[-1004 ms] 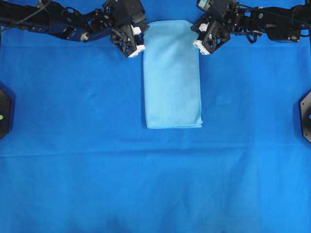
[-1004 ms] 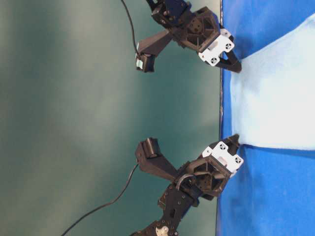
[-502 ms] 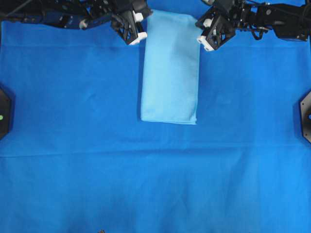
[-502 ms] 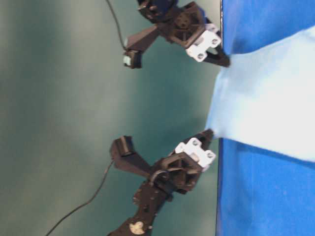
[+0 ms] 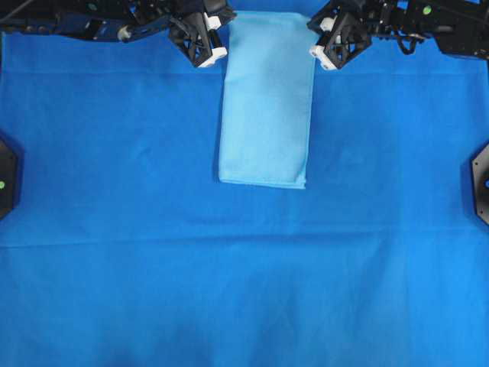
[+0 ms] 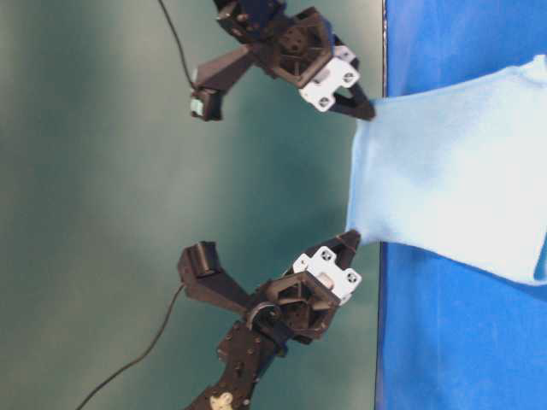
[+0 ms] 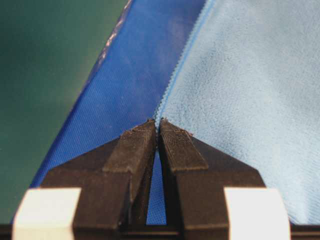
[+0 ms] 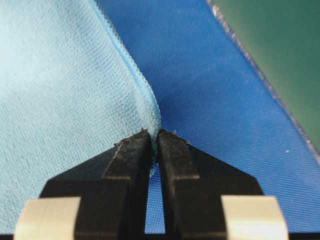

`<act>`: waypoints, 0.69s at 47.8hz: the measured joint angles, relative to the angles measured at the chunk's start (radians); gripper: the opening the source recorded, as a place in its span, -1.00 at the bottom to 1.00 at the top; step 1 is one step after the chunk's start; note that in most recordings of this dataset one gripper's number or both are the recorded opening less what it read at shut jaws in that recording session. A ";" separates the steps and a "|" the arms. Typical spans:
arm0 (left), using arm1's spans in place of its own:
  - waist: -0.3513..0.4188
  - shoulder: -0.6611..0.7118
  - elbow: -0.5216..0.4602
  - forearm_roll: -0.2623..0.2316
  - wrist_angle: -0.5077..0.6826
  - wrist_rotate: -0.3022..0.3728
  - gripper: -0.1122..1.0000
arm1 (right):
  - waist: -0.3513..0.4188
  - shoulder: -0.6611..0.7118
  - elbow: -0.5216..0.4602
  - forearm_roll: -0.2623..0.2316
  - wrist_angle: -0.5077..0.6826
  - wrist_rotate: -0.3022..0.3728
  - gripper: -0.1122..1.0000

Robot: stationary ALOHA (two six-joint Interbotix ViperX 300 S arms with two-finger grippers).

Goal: Fold the light blue towel.
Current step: 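Pull the held corners toward the near end, folding the strip over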

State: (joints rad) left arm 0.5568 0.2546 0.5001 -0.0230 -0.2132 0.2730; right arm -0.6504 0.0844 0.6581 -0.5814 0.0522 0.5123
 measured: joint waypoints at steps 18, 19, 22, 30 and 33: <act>-0.161 -0.133 0.112 0.000 0.089 0.006 -0.76 | 0.209 -0.123 0.046 0.008 0.186 0.029 -0.68; -0.173 -0.141 0.120 0.000 0.092 0.008 -0.76 | 0.221 -0.129 0.052 0.008 0.195 0.034 -0.68; -0.212 -0.164 0.143 0.000 0.100 -0.005 -0.76 | 0.256 -0.144 0.063 0.008 0.209 0.049 -0.68; -0.314 -0.196 0.195 0.000 0.109 -0.052 -0.76 | 0.345 -0.170 0.097 0.009 0.218 0.115 -0.68; -0.348 -0.201 0.209 0.000 0.120 -0.069 -0.76 | 0.376 -0.175 0.106 0.009 0.218 0.149 -0.68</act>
State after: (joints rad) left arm 0.2086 0.0537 0.7087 -0.0230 -0.0936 0.2040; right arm -0.2746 -0.0905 0.7639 -0.5722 0.2700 0.6611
